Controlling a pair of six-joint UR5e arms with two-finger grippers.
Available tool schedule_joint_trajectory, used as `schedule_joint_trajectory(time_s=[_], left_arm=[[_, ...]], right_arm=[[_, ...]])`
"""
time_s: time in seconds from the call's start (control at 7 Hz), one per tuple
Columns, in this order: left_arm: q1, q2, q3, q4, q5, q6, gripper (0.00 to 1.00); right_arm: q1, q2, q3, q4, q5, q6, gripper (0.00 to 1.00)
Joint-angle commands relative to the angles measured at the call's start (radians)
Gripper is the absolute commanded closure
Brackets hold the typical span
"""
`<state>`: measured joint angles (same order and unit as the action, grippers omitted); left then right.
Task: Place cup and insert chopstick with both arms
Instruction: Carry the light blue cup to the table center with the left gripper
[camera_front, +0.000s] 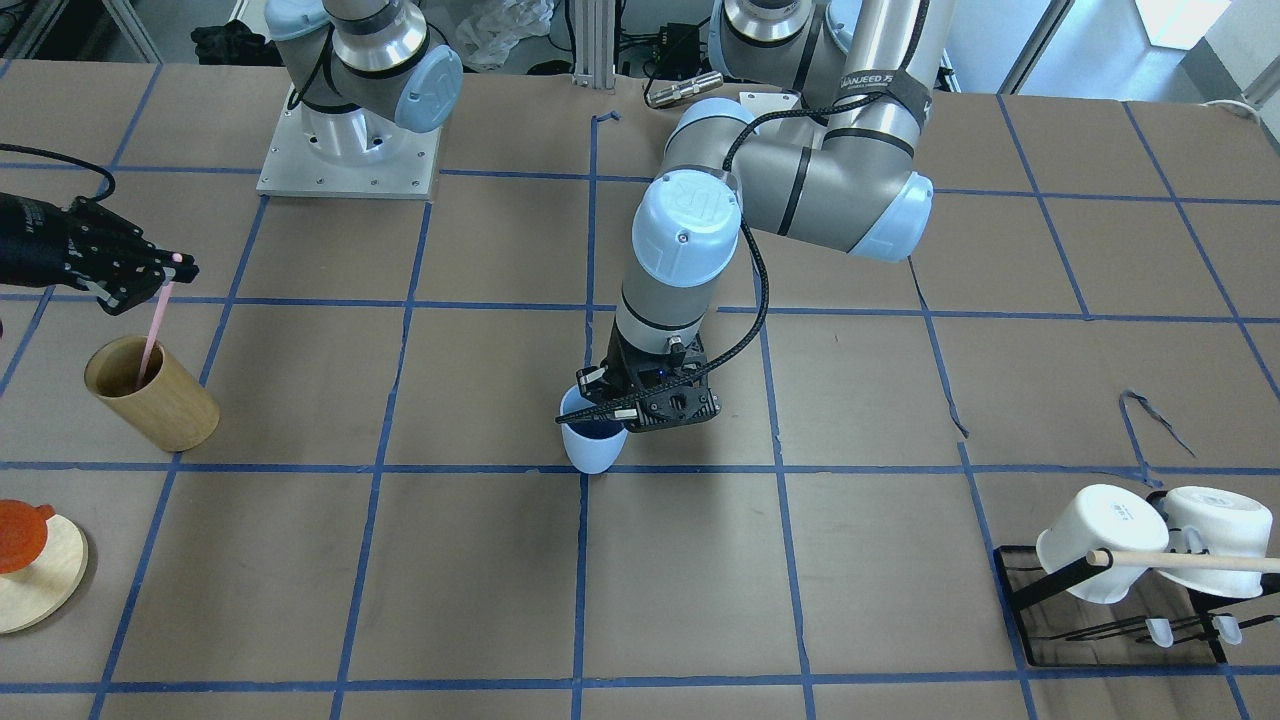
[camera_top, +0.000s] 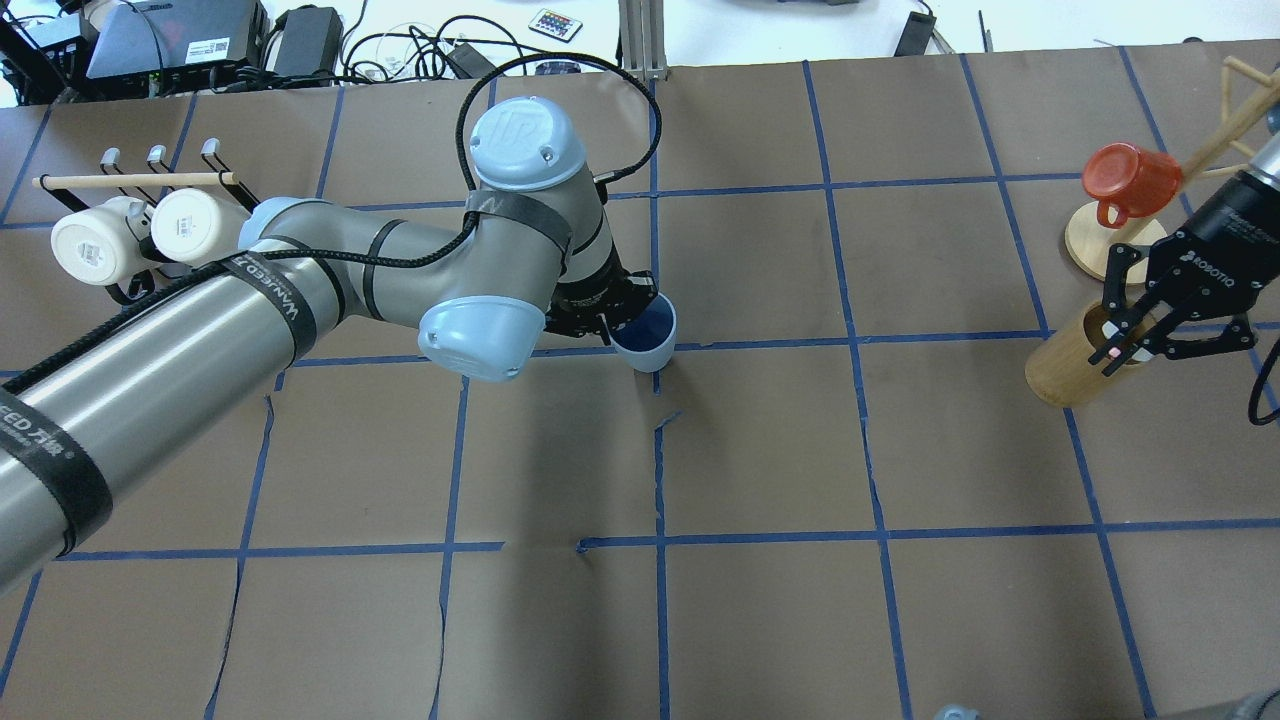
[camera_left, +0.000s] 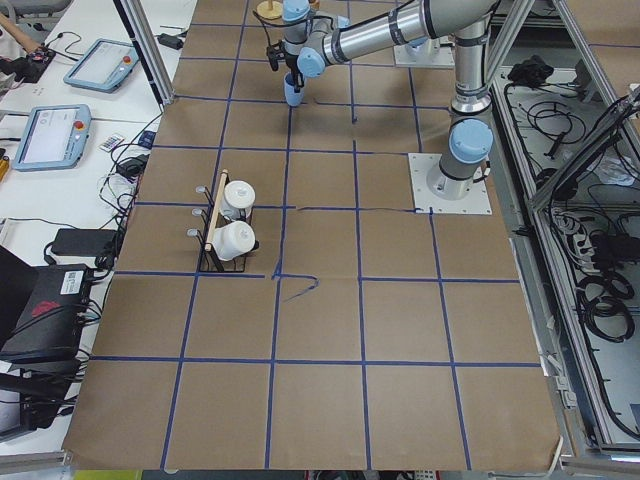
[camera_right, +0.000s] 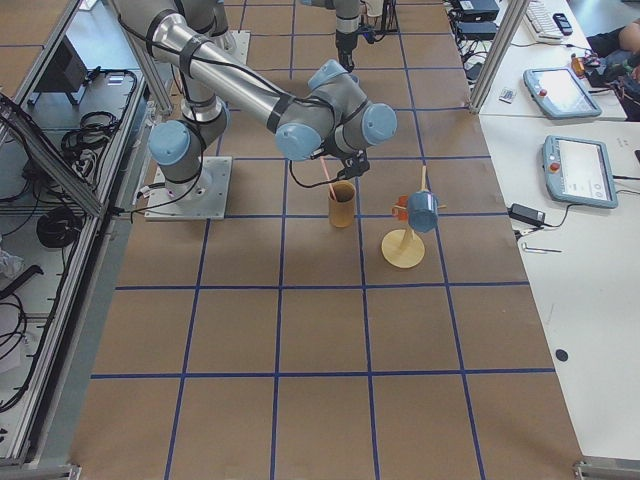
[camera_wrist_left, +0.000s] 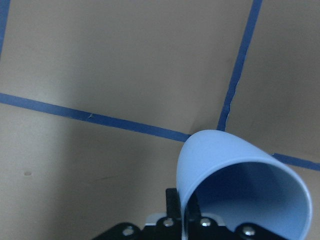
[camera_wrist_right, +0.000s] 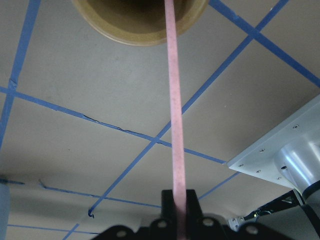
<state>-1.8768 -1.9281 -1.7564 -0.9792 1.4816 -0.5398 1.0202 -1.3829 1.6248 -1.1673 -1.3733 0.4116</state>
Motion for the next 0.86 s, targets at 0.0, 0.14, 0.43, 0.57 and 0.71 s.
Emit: schedule_joint_trajectory(time_s=[0.0,0.14,0.43,0.57,0.71], left_arm=[[-0.007,-0.006,0.005,0.002,-0.001,-0.011,1.00],[-0.007,-0.006,0.005,0.004,0.002,-0.008,0.37],[0.004,0.033,0.041,0.028,0.012,0.003,0.03],[0.020,0.047,0.081,0.018,0.012,0.003,0.00],[0.040,0.072,0.101,-0.014,0.016,0.014,0.00]], right_arm=[[-0.028,-0.001,-0.048,0.098,0.002,-0.001,0.93],[-0.028,-0.008,-0.052,0.131,0.023,-0.001,0.93],[-0.028,-0.047,-0.056,0.158,0.091,0.047,0.93],[-0.026,-0.056,-0.059,0.166,0.121,0.049,0.93],[-0.025,-0.062,-0.101,0.213,0.144,0.061,0.93]])
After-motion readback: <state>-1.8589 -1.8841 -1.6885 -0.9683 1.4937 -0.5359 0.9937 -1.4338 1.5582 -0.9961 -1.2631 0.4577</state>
